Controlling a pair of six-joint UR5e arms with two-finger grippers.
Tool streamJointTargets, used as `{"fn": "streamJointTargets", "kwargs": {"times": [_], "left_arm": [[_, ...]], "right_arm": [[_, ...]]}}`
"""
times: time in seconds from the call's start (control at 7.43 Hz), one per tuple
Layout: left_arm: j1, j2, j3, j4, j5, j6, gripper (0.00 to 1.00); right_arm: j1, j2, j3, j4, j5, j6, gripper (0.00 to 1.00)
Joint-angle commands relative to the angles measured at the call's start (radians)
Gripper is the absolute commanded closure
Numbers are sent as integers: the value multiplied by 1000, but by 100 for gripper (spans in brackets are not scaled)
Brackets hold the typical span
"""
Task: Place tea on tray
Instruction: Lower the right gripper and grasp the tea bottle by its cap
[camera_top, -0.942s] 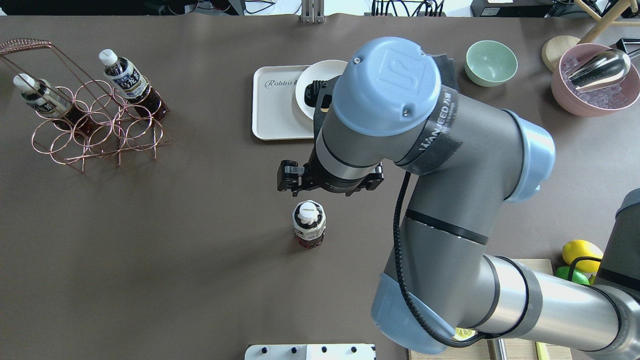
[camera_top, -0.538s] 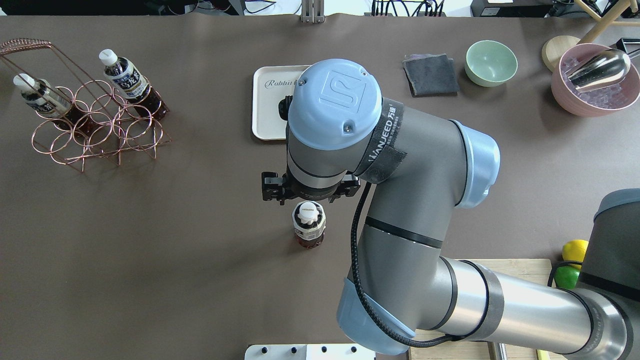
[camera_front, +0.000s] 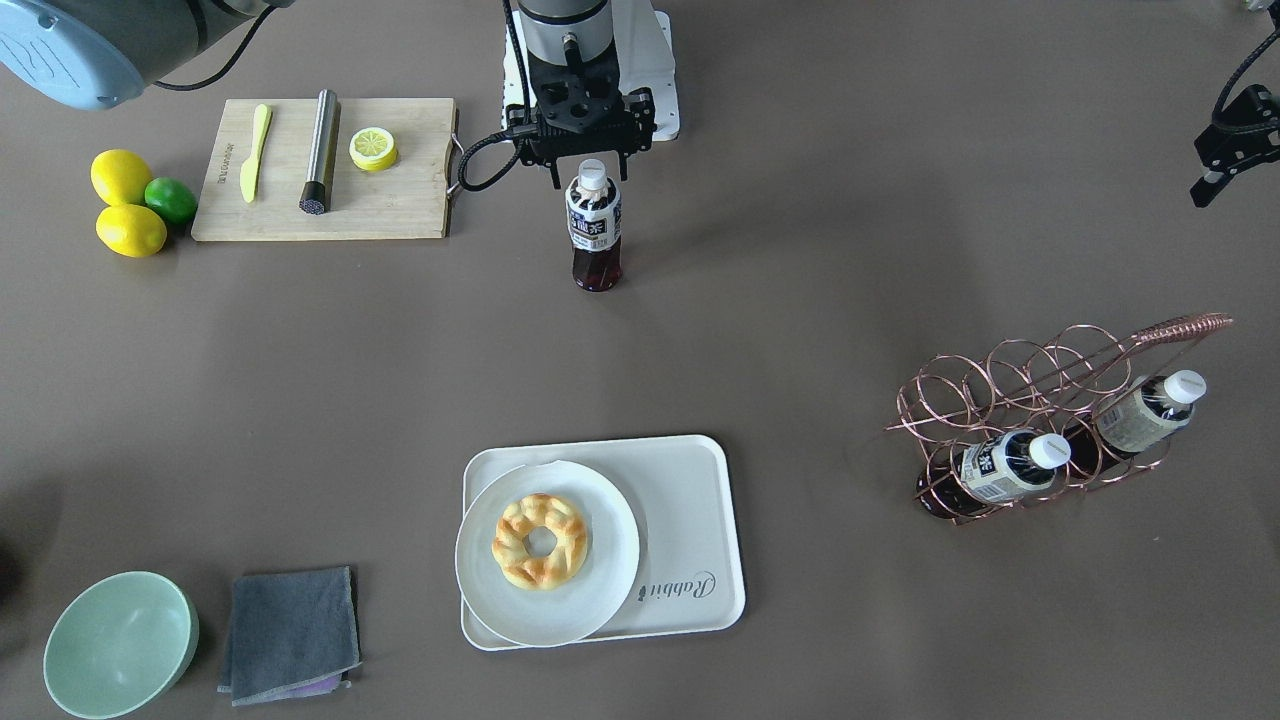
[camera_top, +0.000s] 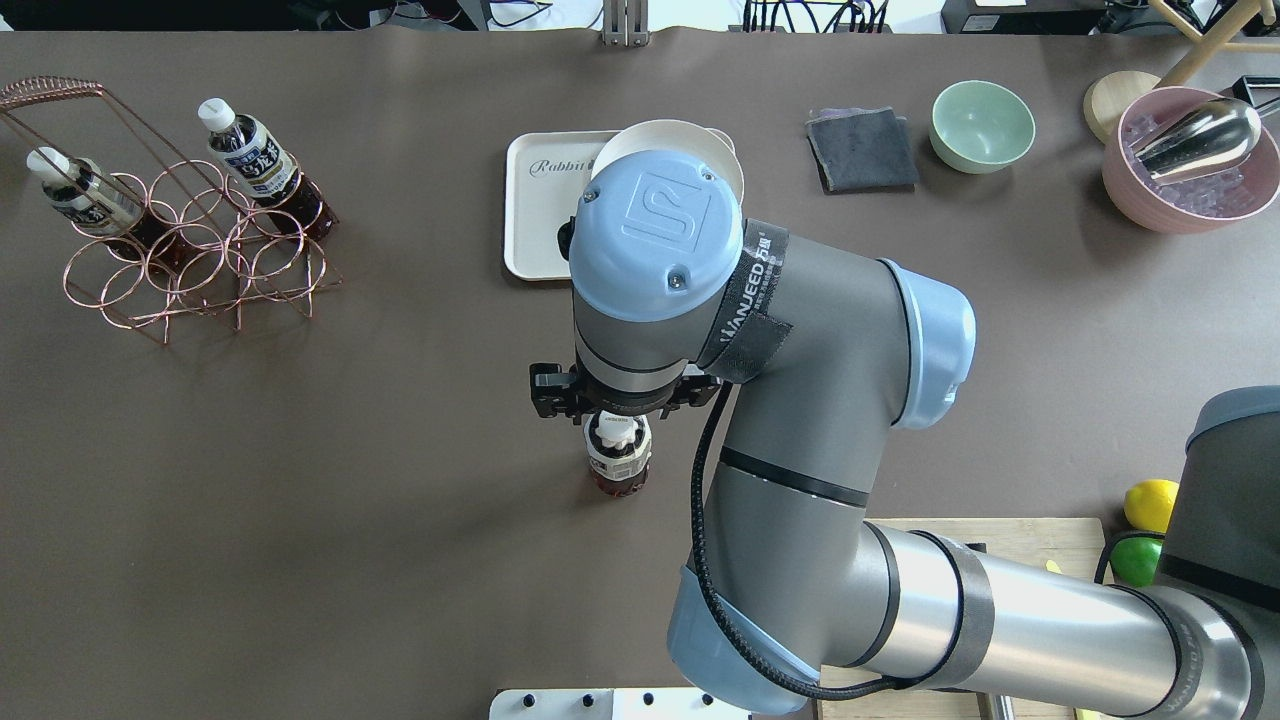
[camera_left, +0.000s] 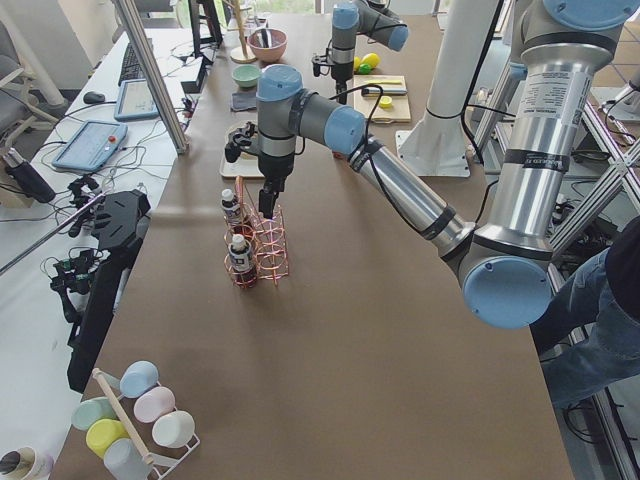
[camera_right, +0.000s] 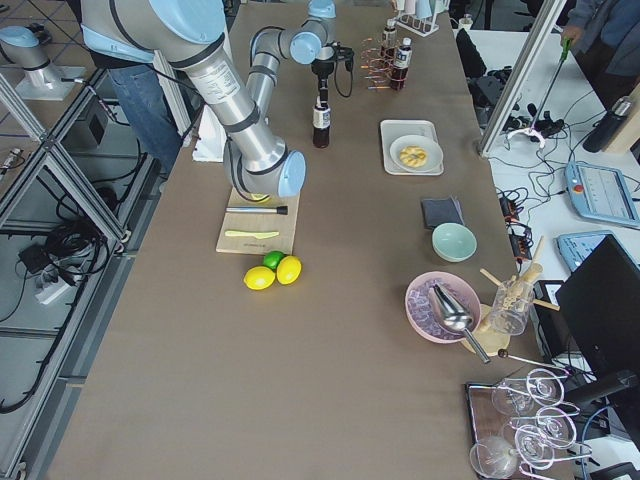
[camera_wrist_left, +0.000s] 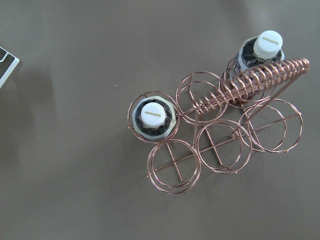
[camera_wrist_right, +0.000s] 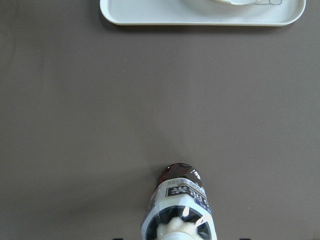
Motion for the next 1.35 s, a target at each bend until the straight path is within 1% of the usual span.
{"fn": "streamJointTargets", "kwargs": {"times": [0.0,0.13,0.27,0.4,0.54,0.67,0.81,0.94,1.08,1.21], "left_arm": [[0,0,2,0,0,0,3],[0,0,2,-2,0,-2,3],[0,0,3,0,-15,-2,3],[0,0,5,0,-40,-2,3],[0,0,11,0,-40,-2,3],[-2,0,12,0,-41,-2,3],[-2,-2,13,0,-40,0,3],[-29,1,17,0,-41,4,3],[-76,26,16,0,-40,15,3],[-116,67,5,-2,-44,65,3]], "right_arm": [[-13,-4,-3,0,-10,1,39],[-14,-4,-3,0,-10,1,64],[-15,-2,-3,0,-10,1,97],[-15,-1,-5,0,-10,0,100],[-15,4,-5,0,-10,0,100],[-4,33,-15,0,-9,-3,100],[63,98,-82,1,5,-34,100],[135,185,-218,9,35,-92,100],[205,286,-365,32,78,-133,100],[248,379,-541,117,109,-138,100]]}}
